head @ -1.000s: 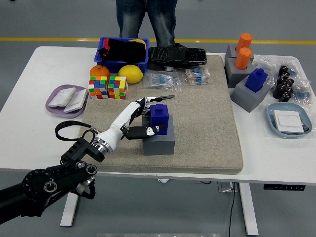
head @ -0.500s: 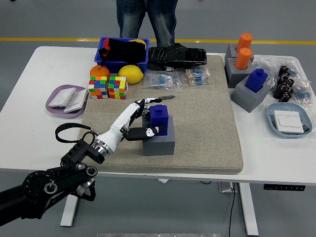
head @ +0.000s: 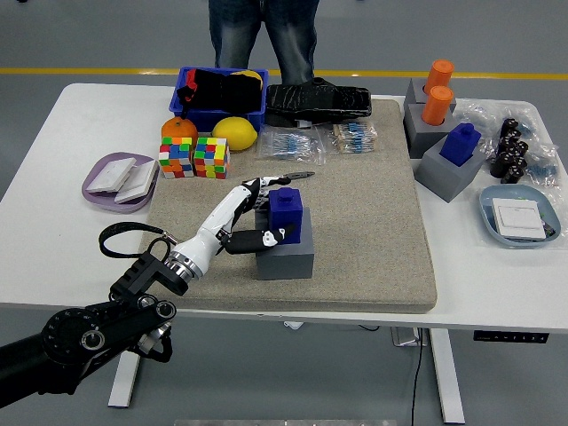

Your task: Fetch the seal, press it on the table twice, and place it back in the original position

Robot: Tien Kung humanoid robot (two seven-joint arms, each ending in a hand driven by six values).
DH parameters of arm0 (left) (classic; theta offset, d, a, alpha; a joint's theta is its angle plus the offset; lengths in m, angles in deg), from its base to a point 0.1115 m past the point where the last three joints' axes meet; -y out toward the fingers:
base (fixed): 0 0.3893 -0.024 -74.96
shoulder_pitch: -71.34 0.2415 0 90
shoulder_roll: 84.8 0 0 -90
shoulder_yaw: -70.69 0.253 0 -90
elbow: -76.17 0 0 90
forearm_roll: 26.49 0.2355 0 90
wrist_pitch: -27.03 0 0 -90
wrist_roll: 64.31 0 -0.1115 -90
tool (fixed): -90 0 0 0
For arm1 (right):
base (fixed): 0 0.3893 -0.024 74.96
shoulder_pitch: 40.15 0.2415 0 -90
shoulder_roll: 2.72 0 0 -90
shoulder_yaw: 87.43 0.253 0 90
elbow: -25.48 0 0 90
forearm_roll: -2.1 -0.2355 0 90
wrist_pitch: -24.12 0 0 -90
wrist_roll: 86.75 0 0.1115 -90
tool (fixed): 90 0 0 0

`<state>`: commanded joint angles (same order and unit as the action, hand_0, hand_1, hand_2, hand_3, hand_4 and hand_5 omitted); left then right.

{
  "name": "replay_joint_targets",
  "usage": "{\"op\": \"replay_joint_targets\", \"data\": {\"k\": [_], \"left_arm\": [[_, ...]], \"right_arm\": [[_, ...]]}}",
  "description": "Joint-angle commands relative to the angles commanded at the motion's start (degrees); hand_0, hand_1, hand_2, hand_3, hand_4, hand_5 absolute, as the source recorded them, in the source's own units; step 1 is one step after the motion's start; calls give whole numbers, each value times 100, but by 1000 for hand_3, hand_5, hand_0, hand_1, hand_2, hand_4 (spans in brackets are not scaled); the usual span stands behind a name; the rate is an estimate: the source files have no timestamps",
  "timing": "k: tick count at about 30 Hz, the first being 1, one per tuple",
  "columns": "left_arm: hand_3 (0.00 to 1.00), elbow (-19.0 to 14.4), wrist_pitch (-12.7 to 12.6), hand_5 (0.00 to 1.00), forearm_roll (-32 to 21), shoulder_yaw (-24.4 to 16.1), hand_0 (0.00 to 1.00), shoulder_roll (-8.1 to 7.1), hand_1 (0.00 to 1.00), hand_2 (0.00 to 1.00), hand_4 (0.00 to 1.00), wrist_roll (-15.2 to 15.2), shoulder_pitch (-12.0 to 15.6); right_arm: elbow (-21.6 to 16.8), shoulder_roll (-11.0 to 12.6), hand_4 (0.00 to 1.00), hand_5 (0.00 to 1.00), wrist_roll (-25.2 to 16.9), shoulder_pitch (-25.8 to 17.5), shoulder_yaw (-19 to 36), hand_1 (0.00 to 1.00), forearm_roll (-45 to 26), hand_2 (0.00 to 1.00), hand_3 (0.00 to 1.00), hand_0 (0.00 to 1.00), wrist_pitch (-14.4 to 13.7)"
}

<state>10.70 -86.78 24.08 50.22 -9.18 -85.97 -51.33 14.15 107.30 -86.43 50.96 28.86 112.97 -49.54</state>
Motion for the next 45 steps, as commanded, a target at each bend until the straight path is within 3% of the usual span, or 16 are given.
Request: {"op": "replay_joint_targets", "data": {"k": [10,19,20,25,26,45], "left_arm": [[807,-2,-26,2,-32,-1,604,7,531,492,674,-85,48],[814,32,142,2,-112,-29,603,8,545,523,721,-85,49],[817,35,151,2,-112,-26,646,8,648,629,856,-82,48],[817,53,209,2,-137,-20,646,11,648,629,856,-75,48],[820,54,212,2,-138,-20,697,11,718,704,894,-75,47],[815,30,114,2,-145,-38,656,12,683,640,876,-137,35]], "right_arm": [[0,-11,797,449,2,-1,0,683,-3,656,617,786,5],[-2,-5,798,449,-3,2,-8,683,-8,656,618,786,9],[-2,-7,798,450,-2,3,-4,683,-6,656,616,786,10],[2,-9,798,450,-2,1,27,683,14,656,616,786,8],[2,-8,798,449,-2,0,28,683,15,656,618,786,8],[0,-7,798,449,-2,0,18,683,5,656,618,787,5]]}}
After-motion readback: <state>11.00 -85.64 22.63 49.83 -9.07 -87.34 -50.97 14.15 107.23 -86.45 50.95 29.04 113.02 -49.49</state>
